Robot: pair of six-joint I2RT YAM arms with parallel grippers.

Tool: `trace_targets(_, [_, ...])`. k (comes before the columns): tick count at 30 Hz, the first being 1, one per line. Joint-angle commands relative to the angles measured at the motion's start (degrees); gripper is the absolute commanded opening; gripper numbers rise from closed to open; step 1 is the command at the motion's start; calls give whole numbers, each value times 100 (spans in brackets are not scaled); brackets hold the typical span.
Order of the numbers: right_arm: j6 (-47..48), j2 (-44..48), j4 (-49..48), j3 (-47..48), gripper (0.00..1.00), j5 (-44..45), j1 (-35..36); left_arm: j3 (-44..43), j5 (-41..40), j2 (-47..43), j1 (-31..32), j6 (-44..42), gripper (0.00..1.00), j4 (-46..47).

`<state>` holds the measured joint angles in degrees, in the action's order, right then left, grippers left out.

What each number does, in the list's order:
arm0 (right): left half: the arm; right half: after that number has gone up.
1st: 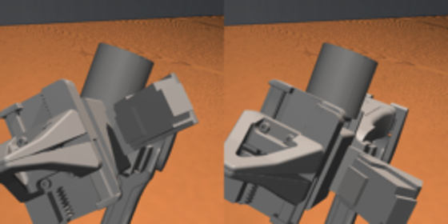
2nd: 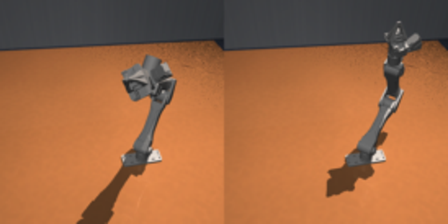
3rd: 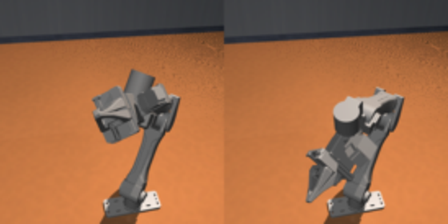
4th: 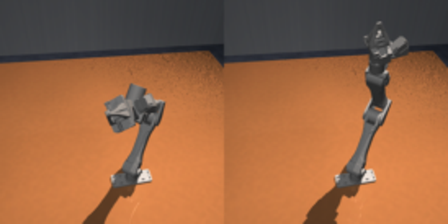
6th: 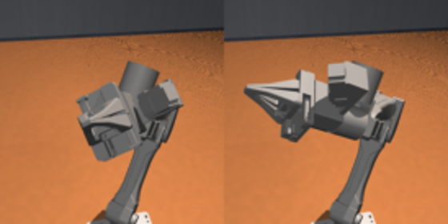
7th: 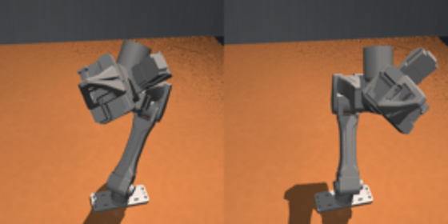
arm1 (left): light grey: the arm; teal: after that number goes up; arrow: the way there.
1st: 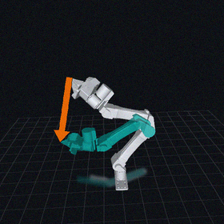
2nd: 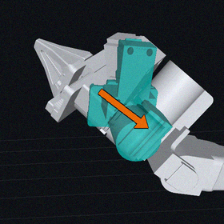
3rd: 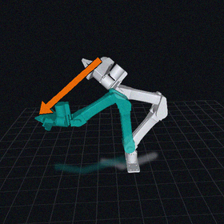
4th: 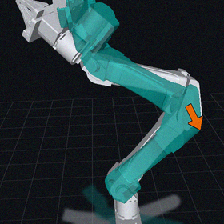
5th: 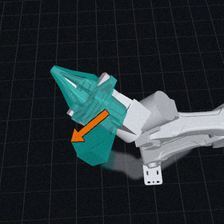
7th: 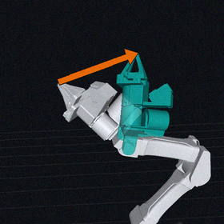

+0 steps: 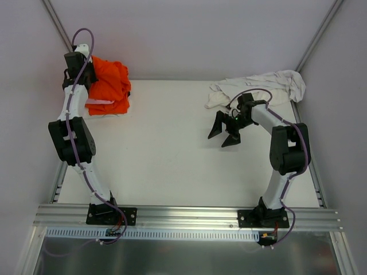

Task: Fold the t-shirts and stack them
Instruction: Put the neatly folded tshirt into the corner of the board with the left arm

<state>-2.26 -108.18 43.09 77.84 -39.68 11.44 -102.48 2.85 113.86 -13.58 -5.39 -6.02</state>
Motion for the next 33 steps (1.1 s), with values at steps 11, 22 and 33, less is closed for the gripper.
trace_targets(11, [182, -1, 472, 310, 99, 197, -19, -221, 259, 100, -566, 749, 0, 576])
trace_targets(22, [340, 104, 815, 530, 100, 382, -19, 17, 690, 487, -707, 1382, 97, 770])
trace_targets(33, [358, 210, 894, 486, 100, 444, -19, -167, 637, 488, -716, 1427, 99, 672])
